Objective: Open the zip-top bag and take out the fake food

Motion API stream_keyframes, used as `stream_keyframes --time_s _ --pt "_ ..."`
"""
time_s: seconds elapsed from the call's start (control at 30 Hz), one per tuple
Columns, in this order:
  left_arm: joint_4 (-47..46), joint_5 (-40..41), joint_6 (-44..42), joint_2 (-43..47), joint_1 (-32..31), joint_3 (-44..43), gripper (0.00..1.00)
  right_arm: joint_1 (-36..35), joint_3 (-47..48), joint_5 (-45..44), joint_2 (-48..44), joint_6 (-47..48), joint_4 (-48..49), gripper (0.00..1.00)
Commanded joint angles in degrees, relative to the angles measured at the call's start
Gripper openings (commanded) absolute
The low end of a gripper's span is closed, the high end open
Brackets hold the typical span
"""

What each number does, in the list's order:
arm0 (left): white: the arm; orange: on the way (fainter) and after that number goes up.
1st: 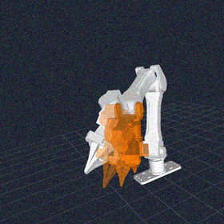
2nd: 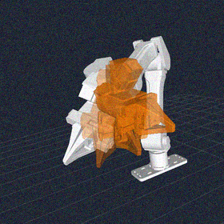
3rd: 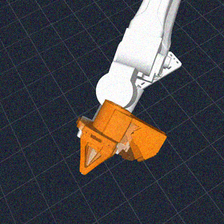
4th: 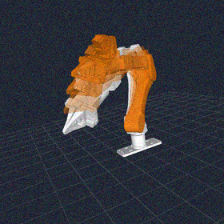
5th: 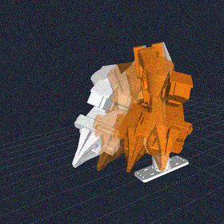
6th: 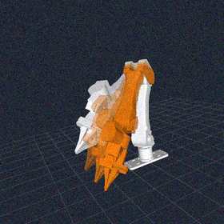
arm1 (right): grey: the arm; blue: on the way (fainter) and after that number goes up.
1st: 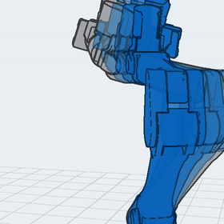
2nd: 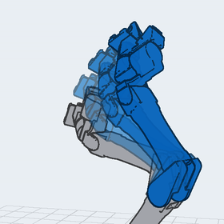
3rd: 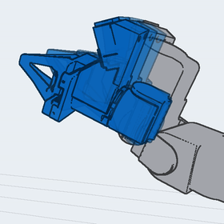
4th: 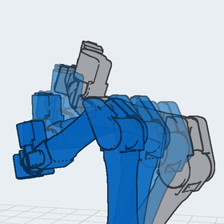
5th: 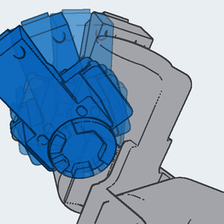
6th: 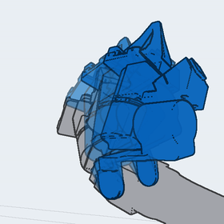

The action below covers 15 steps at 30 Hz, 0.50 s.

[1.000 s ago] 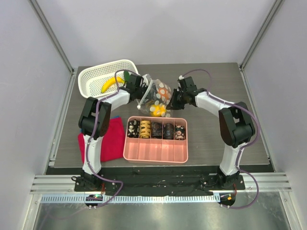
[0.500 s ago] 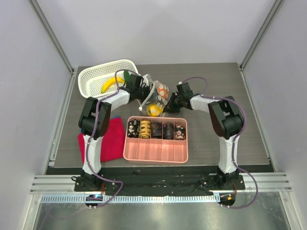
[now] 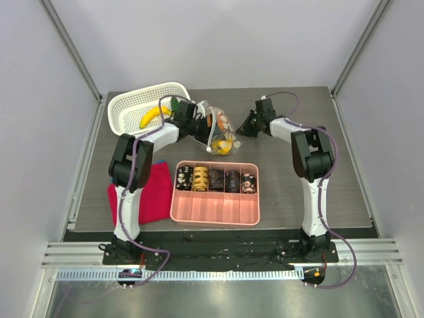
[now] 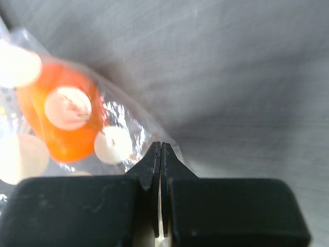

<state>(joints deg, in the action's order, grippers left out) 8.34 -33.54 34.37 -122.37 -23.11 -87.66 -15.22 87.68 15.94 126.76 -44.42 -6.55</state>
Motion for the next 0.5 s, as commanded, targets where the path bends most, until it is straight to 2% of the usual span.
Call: stream_keyframes --time_s 0.0,0.2,0.47 --pt "-4.0 -4.9 2.5 -1.5 0.3 -2.0 0.73 -0.3 4.0 -3.8 -2.5 4.6 -5.1 0.01" --pt "-7.6 -6.9 4.8 -1.8 0.4 -0.9 0.73 -0.7 -2.7 -8.0 -11.8 7.9 -8.9 0.01" --pt "-11.2 -7.2 7.3 -1.9 0.3 0.5 0.73 -4.1 -4.8 -2.4 -10.2 7.7 -5.6 0.01"
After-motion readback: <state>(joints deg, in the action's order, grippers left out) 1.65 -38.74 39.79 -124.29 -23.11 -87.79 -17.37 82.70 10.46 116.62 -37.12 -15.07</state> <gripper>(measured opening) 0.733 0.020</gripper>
